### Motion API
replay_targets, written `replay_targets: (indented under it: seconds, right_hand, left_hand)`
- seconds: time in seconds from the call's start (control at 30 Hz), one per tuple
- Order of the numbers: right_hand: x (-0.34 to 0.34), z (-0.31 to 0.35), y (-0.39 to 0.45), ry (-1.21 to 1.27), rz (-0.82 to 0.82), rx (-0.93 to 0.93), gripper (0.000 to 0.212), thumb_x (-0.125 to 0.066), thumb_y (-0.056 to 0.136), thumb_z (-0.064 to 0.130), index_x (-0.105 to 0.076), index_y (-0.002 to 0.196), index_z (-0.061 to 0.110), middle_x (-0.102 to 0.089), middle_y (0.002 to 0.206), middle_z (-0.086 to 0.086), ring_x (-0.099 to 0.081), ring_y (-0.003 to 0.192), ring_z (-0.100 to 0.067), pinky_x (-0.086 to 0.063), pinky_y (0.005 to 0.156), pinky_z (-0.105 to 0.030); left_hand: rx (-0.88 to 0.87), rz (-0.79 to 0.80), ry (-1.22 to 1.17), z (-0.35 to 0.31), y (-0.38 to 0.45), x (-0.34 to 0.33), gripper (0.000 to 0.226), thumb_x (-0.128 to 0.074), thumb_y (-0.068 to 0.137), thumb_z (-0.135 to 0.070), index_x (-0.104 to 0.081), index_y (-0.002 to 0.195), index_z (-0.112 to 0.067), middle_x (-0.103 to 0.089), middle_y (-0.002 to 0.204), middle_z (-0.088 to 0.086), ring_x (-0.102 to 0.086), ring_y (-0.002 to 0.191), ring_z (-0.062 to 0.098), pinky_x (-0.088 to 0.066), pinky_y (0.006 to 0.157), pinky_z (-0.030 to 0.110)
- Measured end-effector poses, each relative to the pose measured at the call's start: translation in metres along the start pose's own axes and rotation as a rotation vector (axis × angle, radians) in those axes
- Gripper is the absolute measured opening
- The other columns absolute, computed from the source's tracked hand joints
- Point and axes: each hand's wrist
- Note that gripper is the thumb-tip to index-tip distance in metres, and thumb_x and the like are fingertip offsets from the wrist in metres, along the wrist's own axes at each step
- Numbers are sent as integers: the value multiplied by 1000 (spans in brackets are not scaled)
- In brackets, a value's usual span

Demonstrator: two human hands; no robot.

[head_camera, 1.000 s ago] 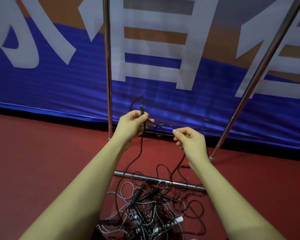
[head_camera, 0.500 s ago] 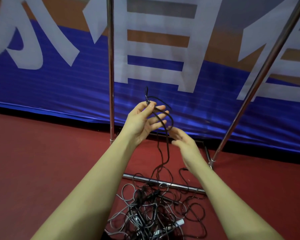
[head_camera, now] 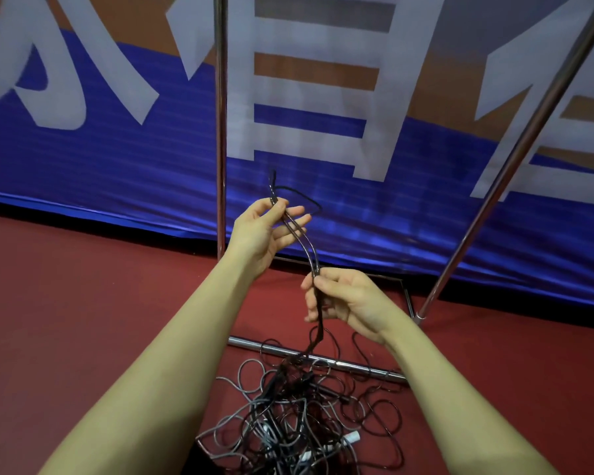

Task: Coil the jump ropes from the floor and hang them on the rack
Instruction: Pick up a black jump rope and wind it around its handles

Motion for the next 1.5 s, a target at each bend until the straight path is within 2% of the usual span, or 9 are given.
replay_targets:
  seconds: [0.27, 0.37, 0.47, 0.63, 0.9, 1.07, 1.2, 1.33, 1.5]
  right_hand:
    - [-2, 13, -5, 95, -202, 95, 14, -46, 91, -2, -59, 91, 3, -69, 68, -6, -66, 59, -15, -56, 60, -25]
    - [0, 21, -3, 297, -366, 219, 18, -42, 94, -1, -58, 91, 5, -71, 70, -5, -69, 65, -15, -57, 62, -25]
    - [8, 30, -3, 473, -504, 323, 17, -42, 96, 1, -57, 91, 6, -73, 76, -7, -72, 73, -17, -57, 65, -25]
    - [16, 33, -4, 607, -637, 422, 14, -42, 97, 1, -54, 91, 7, -73, 78, -8, -72, 80, -19, -59, 71, -28]
    - [29, 26, -4, 685, -671, 423, 15, -42, 98, 4, -54, 89, 6, -73, 87, -11, -72, 85, -21, -59, 77, -32]
    - [24, 8, -2, 342, -551, 100, 26, -40, 100, 25, -61, 97, 10, -73, 84, -3, -69, 80, -15, -53, 80, -30]
    - [12, 2, 1, 87, -284, -141, 40, -34, 100, 37, -61, 108, 8, -71, 94, -9, -68, 87, -20, -50, 81, -27]
    - [-1, 2, -5, -61, -97, -140, 21, -43, 99, 18, -62, 98, 10, -72, 80, -2, -69, 76, -12, -51, 79, -24]
    - [0, 9, -6, -43, -141, 9, 13, -51, 90, -2, -62, 91, 6, -67, 68, -3, -66, 64, -15, -55, 69, -25]
  left_hand:
    - [164, 22, 86, 8, 1, 10, 26, -40, 102, -28, -55, 94, -8, -67, 92, 15, -72, 72, 20, -59, 64, 31]
    - [406, 210, 328, 14, -5, 6, 45, -30, 101, -44, -59, 100, -9, -70, 89, 9, -69, 80, 19, -53, 76, 32]
    - [533, 495, 564, 21, -17, 3, 34, -36, 99, -39, -62, 102, -17, -71, 81, -5, -64, 80, 8, -46, 80, 24]
    - [418, 716, 629, 33, -26, 3, 17, -54, 94, -17, -65, 107, -15, -70, 103, 5, -60, 102, 18, -44, 87, 19]
    - [298, 578, 598, 30, -29, -11, 14, -53, 94, -12, -64, 87, -16, -66, 71, -6, -70, 80, 14, -47, 80, 30]
    - [255, 402, 297, 23, -27, -18, 13, -50, 94, -10, -59, 84, -11, -70, 71, 1, -70, 72, 14, -57, 72, 35]
    - [140, 215, 182, 15, -19, -16, 16, -50, 96, -9, -59, 83, -10, -70, 72, 3, -71, 73, 19, -58, 71, 38]
    - [96, 94, 90, 8, -13, -8, 15, -50, 96, -9, -56, 83, -8, -70, 75, 7, -72, 73, 22, -60, 61, 37]
    - [80, 35, 63, 9, -7, -3, 12, -52, 97, -14, -56, 87, -9, -71, 84, 11, -72, 80, 24, -60, 68, 38]
Point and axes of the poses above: each hand's wrist, its own y-axis towards the middle knuckle, its own x-axis out of the back of the hand, z = x × y
